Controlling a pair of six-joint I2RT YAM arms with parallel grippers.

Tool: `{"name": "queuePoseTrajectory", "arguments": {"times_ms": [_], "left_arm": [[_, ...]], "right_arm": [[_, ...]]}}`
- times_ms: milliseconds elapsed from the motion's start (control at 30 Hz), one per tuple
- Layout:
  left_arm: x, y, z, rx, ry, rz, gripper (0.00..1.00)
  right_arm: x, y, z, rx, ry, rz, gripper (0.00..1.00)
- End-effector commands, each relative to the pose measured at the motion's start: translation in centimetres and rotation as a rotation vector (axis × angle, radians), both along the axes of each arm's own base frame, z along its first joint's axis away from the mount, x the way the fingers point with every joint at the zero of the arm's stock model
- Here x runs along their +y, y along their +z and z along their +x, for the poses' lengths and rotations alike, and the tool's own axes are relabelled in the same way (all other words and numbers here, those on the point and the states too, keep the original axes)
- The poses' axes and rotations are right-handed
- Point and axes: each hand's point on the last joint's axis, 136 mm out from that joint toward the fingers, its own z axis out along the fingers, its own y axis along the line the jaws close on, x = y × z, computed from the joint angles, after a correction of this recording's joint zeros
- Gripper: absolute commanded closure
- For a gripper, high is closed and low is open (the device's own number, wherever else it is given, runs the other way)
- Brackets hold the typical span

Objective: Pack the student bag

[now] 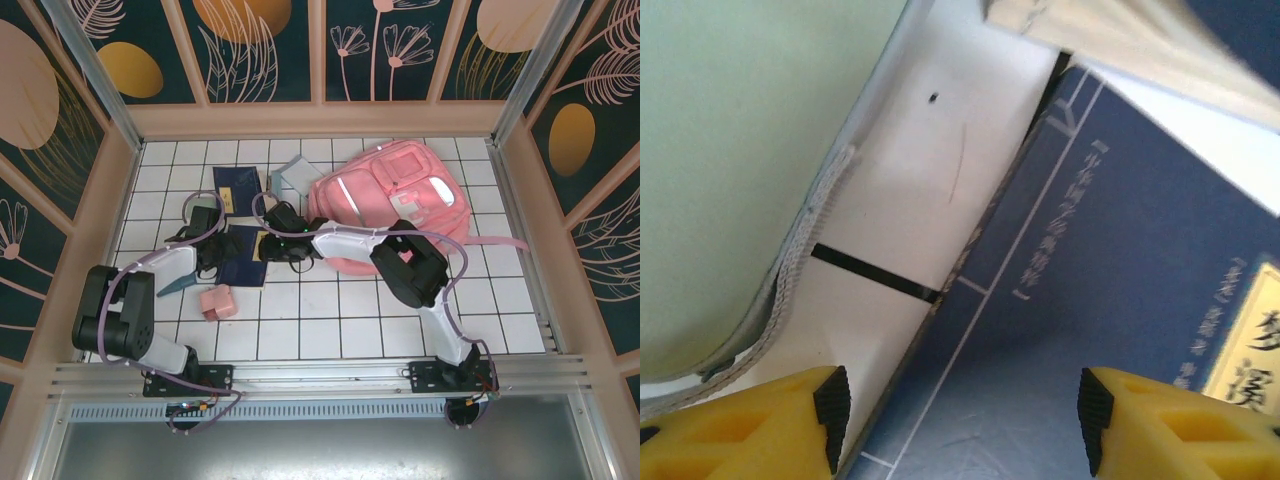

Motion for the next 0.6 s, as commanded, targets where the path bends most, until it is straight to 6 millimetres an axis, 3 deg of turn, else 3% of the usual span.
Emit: {"name": "queuePoseTrajectory", "arguments": {"times_ms": [0,133,267,367,467,567], "left_arm": [[0.5,-2.0,-1.4,0.065,-0.006,0.026,0.37],[-2.2,-1.8,-1.7,0.038,-0.060,-0.136,0.43],[-5.8,0.0,-1.8,-0.018,-0.093,-0.376,0.46],[-7.2,1.3,-2.0,-0.044,-0.100,-0.480,0.46],[-8.0,2.1,-2.3,-0.058,-0.107,-0.516,0.45],[-7.4,1.4,-2.8,-0.035,-0.103,-0.462,0.43]], "right_arm": [[0.6,-1.4,-0.5,0.023,0.009,-0.019,0.53],[0.2,-1.5,-0.4,0.020,0.001,-0.038,0.53],[-1.0,-1.2,0.4,0.004,-0.029,-0.051,0.54],[-2.3,-1.1,1.1,-0.005,-0.062,-0.076,0.55],[-3.7,-1.5,1.5,-0.006,-0.091,-0.100,0.57],[-4.7,-2.2,1.5,0.010,-0.106,-0.119,0.58]]}}
